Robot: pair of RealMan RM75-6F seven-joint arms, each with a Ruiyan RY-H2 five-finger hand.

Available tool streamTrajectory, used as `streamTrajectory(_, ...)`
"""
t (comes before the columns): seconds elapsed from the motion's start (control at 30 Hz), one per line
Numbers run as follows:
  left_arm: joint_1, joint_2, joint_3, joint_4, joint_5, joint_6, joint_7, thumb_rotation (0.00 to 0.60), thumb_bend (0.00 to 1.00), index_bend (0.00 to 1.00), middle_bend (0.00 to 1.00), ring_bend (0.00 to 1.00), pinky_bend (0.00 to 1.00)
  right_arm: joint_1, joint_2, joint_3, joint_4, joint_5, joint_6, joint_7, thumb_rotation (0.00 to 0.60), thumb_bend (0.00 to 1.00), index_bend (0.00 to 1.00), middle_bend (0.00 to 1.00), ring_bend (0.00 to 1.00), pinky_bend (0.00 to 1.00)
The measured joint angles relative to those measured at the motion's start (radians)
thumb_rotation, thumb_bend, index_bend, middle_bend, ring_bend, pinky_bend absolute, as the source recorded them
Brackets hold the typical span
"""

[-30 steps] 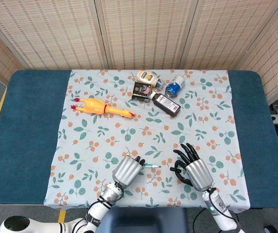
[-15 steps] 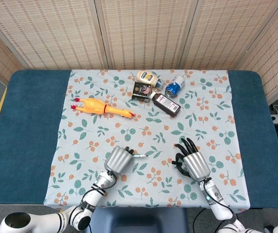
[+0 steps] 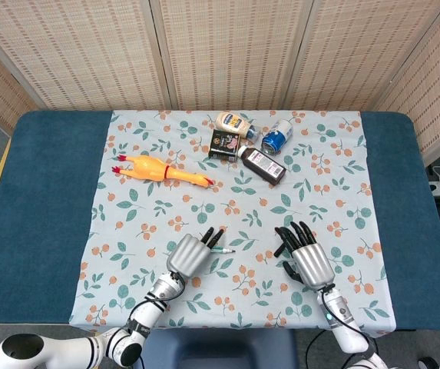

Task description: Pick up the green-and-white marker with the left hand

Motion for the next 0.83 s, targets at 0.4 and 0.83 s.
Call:
streamTrajectory(0.4,0.113,0.314,0.132,-0.4,0.165,0.147,-0.286,0.6,0.4,0.0,0.0,0.0,0.19,-0.14,0.367,-0.099,-0.371,-0.047,0.173,-0.159,0.6,0.28,0.03,0.0,0.0,0.0)
streamTrajectory(0.83,0.426,0.611,0.356,-0.273,0.368,0.592,-0.818,0.6,0.4,0.0,0.0,0.0,0.14,-0.271,0.538,-0.138,-0.463,-0.075,0.317,-0.15,0.6,0.24,0.0,0.0,0.0,0.0)
